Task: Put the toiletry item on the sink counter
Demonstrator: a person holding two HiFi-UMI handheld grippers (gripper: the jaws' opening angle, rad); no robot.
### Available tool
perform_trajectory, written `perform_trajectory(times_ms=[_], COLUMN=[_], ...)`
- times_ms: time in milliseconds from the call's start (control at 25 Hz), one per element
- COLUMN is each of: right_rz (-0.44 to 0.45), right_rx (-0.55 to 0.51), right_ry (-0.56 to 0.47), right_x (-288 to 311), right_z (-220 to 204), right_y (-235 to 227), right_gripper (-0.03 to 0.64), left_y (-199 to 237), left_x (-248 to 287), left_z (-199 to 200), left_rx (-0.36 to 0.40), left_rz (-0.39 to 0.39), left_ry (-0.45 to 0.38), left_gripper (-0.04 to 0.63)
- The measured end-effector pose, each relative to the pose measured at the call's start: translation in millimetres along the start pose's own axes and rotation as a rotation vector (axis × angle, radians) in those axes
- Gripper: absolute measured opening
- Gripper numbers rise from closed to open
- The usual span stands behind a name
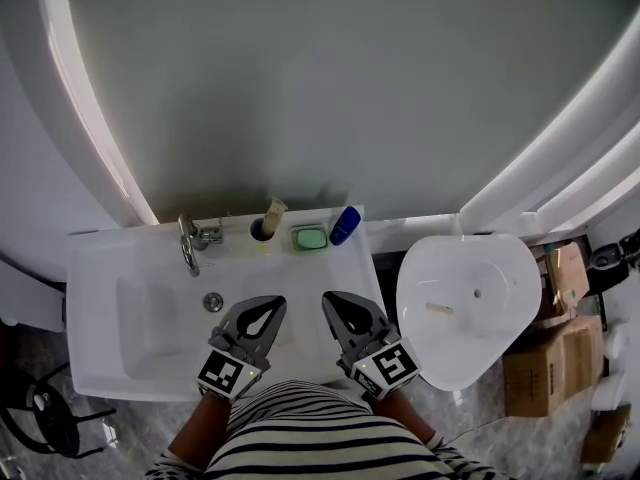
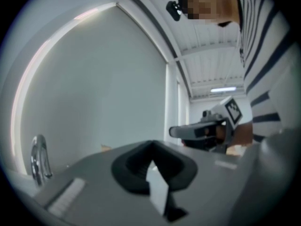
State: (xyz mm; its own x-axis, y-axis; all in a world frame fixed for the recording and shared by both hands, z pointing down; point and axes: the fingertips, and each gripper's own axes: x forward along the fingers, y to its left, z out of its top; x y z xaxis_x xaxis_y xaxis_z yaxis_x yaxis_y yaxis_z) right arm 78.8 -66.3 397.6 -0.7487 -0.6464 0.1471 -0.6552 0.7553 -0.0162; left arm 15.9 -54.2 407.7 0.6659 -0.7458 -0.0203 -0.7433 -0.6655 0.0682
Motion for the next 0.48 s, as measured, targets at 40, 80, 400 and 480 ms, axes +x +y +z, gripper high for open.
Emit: perform_trajectory(times_ms=[40,80,400,480], right_rz=[0.000,0.000,0.001,0.000], right_rx=[0.001,0.000,-0.009,-0.009], right_ry=[0.004,0.006,0.011,0.015], right_x=[0.3,0.9,9.0,10.5], right_z=[-1.2,-2.1,-6.2,-6.0], right_y=[1.3,2.6,19.9,23.8], right_gripper=[0.006,0.006,0.006,0.006], left_y=[-1.0,-1.9,0.7,3.0], left_x=[-1.0,-2.1,-16.0,-19.6], left_z=[-1.2,-2.5,-9.8,-9.3], left_rx=[0.000,0.001,0.000,-0.002], left_rz=[-0.004,-0.009,-0.029,-0.030], left_ry=[0.004,0.007,0.013,0.008], left_gripper=[0.009,0.009,0.009,0.009])
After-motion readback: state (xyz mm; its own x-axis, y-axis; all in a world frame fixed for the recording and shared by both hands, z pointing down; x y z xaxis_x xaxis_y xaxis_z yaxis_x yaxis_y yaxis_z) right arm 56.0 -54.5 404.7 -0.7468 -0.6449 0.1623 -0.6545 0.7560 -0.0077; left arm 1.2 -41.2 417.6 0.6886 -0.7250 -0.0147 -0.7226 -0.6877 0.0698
